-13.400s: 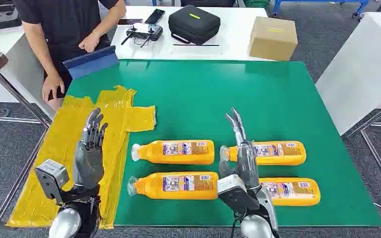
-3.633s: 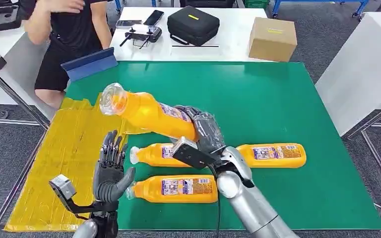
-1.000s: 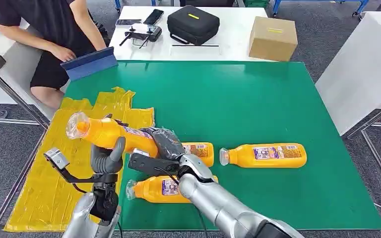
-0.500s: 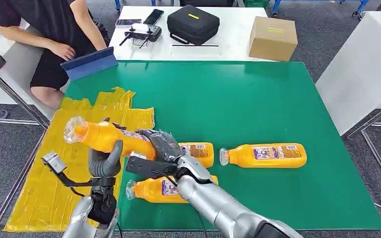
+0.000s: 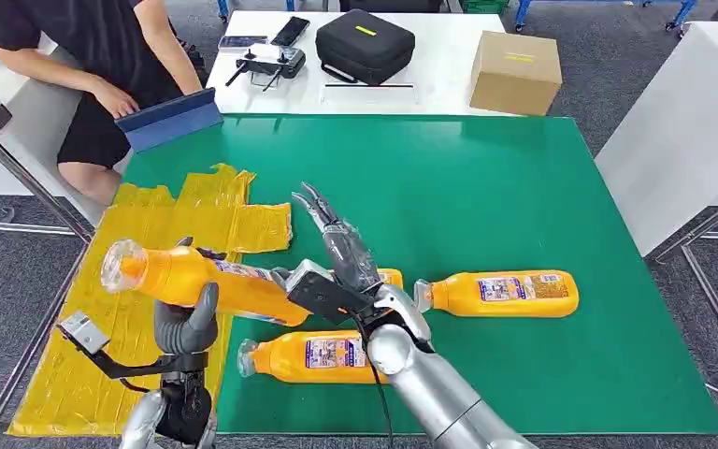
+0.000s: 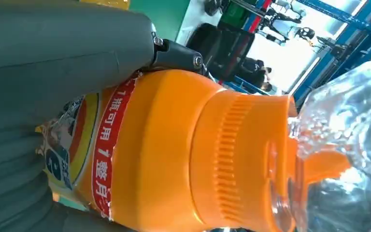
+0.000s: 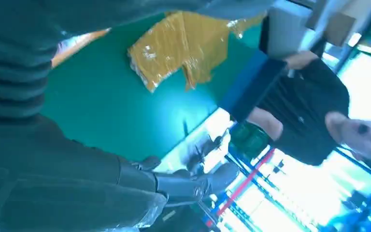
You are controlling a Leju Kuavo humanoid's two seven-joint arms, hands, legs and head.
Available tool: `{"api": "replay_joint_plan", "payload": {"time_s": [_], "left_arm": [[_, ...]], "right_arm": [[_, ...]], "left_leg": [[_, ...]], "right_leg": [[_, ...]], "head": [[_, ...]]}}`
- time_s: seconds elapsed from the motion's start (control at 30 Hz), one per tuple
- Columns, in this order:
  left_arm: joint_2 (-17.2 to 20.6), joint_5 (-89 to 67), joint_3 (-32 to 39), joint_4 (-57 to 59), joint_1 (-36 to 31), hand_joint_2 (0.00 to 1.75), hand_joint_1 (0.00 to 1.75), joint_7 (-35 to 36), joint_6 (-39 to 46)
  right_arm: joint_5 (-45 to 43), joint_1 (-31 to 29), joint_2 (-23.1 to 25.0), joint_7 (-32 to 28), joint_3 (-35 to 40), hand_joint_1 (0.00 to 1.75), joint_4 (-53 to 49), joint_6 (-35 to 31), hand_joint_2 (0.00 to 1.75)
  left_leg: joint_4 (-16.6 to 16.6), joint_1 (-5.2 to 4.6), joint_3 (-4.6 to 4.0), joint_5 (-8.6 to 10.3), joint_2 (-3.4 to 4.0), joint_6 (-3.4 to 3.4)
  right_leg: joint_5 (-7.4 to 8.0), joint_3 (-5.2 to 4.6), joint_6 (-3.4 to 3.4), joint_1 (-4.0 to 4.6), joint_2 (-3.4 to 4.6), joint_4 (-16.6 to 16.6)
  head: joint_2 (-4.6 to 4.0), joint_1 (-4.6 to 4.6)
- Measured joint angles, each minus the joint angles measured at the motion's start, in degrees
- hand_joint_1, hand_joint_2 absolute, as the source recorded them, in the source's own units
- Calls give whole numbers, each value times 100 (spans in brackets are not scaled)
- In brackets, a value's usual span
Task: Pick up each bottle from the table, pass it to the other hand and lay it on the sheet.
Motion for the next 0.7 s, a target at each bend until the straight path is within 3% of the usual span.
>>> {"api": "replay_joint_plan", "payload": {"time_s": [0.27, 0.4, 0.7], "left_arm": [[96, -875, 193, -291, 111, 175, 175, -192, 210], [348, -2469, 416, -406, -49, 175, 175, -197, 696], [1078, -4380, 850, 912, -2059, 175, 175, 192, 1233]], "right_arm": [[352, 686, -273, -55, -258, 0, -1165, 227, 0], [658, 1240, -492, -107, -372, 0, -1948, 359, 0], [909, 1779, -813, -11, -472, 0, -2999, 551, 0]], "left_leg": [[-1, 1, -3, -1, 0, -1], [0, 1, -10, -1, -3, -1], [-1, 6, -12, 27, -1, -15]], "right_leg": [[-1, -3, 0, 1, 0, 0], [-2, -16, -1, 1, -1, -2], [22, -16, -15, 4, -1, 2]], "head": [[0, 2], [0, 2], [0, 2]]}}
